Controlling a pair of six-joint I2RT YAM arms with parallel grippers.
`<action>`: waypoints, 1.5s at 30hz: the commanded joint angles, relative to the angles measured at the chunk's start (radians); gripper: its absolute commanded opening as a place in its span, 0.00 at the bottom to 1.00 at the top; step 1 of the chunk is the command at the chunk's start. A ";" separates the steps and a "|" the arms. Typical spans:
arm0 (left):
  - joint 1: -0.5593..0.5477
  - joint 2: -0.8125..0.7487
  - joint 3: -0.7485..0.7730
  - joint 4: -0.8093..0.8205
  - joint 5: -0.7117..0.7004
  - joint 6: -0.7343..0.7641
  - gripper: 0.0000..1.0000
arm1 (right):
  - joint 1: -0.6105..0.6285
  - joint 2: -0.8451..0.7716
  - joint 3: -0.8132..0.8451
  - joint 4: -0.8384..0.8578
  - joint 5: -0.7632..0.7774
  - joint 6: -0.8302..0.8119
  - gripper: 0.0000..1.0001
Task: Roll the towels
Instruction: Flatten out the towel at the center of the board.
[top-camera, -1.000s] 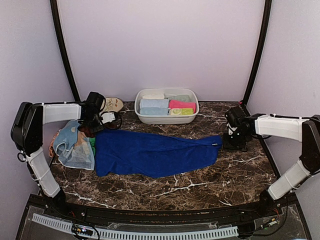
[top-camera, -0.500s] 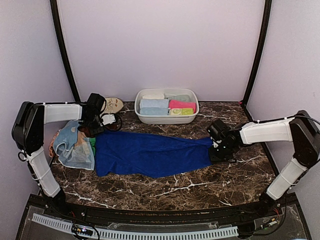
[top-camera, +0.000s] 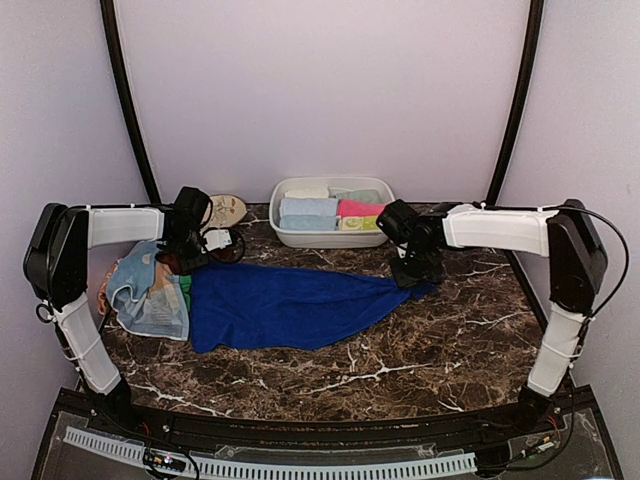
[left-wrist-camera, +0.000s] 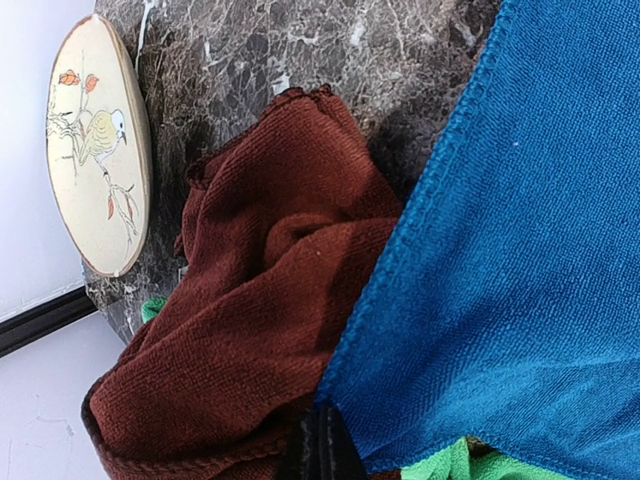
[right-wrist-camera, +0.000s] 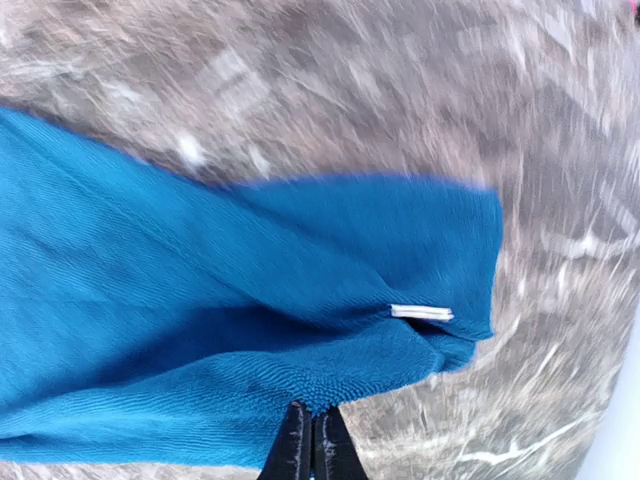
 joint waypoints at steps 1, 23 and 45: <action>0.002 -0.052 0.012 -0.042 0.020 -0.014 0.00 | 0.069 0.128 0.140 -0.200 0.090 -0.085 0.17; 0.002 -0.052 0.022 -0.052 0.007 0.006 0.00 | -0.245 -0.062 -0.103 0.051 -0.212 -0.092 0.36; 0.004 -0.057 0.025 -0.055 0.007 0.009 0.00 | -0.275 -0.017 -0.230 0.296 -0.398 0.020 0.39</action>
